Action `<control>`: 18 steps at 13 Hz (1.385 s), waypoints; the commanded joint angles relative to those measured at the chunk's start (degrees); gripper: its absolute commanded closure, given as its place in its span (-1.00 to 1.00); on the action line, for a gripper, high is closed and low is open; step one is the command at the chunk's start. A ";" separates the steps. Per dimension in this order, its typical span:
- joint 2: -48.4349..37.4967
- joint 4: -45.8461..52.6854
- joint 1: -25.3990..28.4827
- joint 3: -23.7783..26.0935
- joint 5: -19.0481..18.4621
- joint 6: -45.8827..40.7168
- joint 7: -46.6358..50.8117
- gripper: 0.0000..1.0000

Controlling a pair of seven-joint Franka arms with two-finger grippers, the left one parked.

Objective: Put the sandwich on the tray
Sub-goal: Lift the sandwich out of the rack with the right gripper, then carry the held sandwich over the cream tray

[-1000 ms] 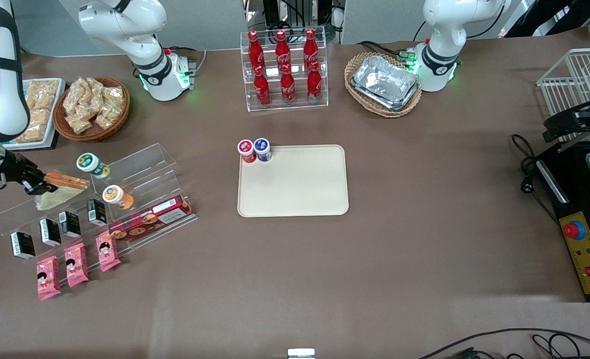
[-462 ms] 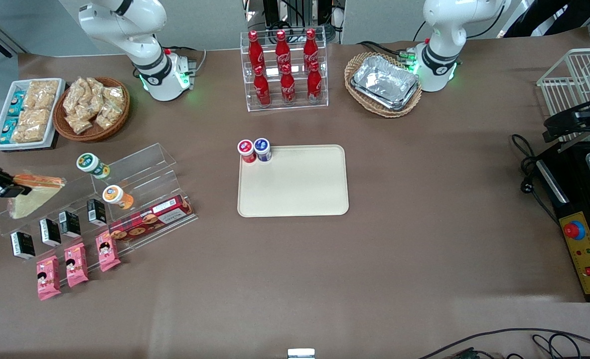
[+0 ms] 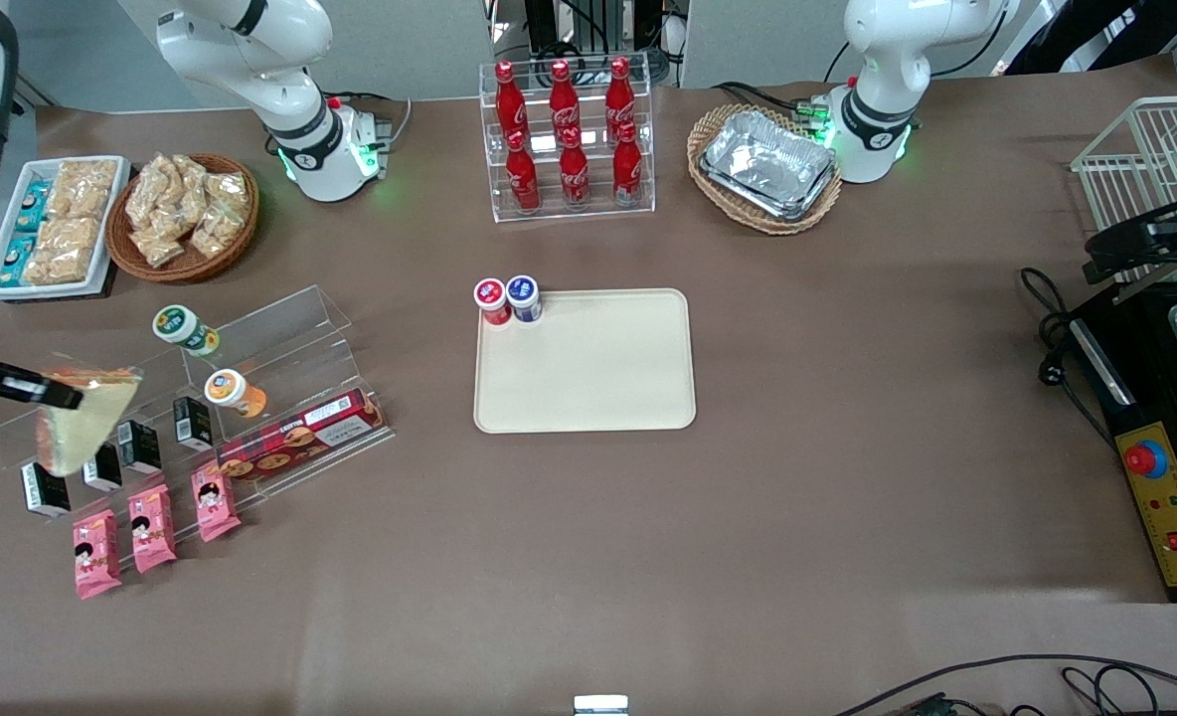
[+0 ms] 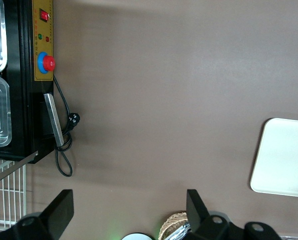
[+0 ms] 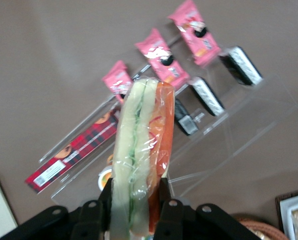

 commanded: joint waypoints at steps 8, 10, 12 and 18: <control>1.70 4.09 0.28 21.05 -0.21 -1.50 -17.26 0.21; 2.49 4.09 2.74 24.83 -0.12 -1.06 -17.72 0.21; 3.81 4.09 5.63 27.56 -1.08 0.25 -19.63 0.21; 7.77 4.09 19.25 27.75 -8.80 5.09 -30.46 0.20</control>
